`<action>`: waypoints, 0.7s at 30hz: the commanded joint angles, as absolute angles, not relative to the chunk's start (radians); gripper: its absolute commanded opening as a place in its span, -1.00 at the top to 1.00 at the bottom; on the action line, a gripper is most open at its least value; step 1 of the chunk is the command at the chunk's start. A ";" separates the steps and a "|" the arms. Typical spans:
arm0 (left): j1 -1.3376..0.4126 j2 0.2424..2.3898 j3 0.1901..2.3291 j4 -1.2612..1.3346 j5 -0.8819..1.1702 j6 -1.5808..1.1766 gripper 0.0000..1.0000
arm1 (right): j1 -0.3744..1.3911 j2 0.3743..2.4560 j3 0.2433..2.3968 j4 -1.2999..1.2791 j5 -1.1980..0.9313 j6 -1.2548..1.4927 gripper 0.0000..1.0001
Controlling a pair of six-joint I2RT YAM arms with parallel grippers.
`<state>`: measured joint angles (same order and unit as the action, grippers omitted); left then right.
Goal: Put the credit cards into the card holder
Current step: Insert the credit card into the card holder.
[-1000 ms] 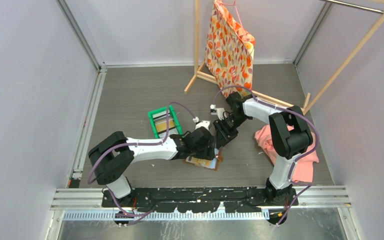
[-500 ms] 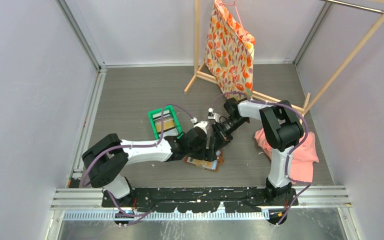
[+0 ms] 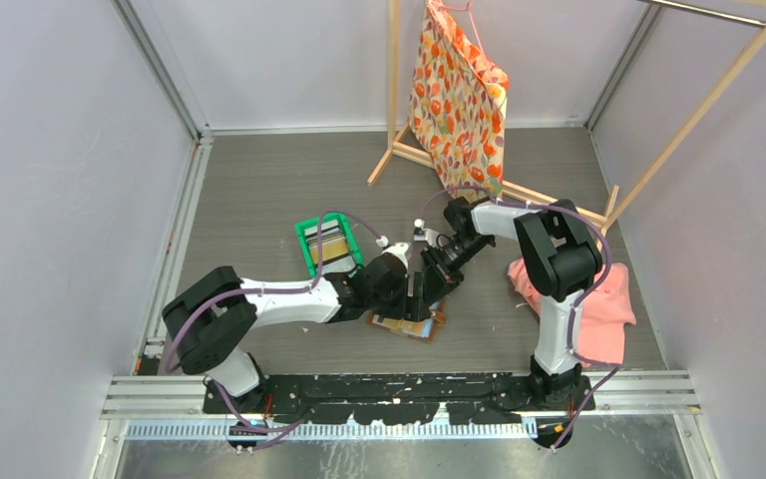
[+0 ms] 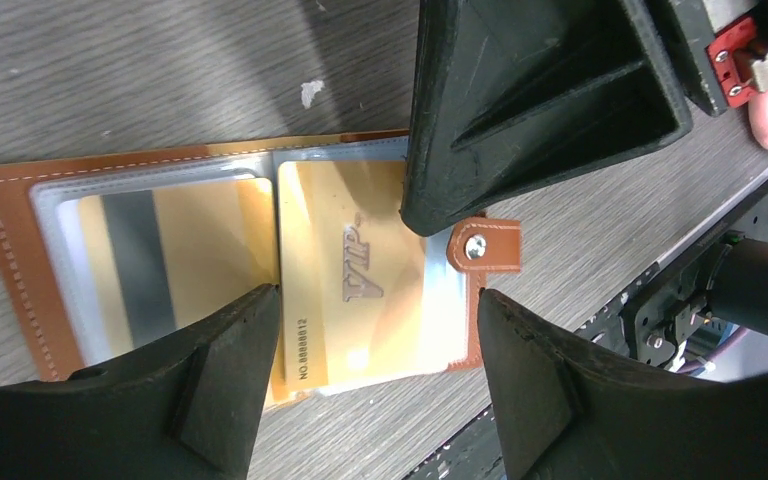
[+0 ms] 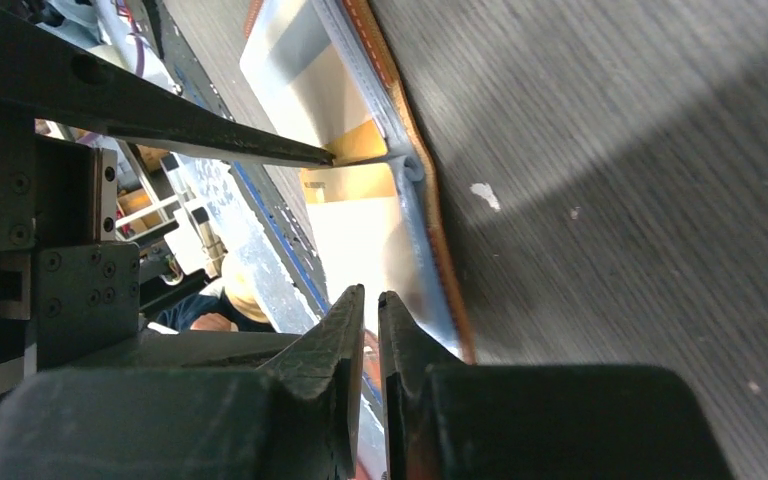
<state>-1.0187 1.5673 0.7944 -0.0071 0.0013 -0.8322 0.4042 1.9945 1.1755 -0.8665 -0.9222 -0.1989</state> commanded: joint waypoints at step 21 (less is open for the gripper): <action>-1.012 1.678 0.793 0.192 0.179 -0.921 -0.24 | 0.418 1.974 1.253 -0.940 -0.876 -0.255 0.51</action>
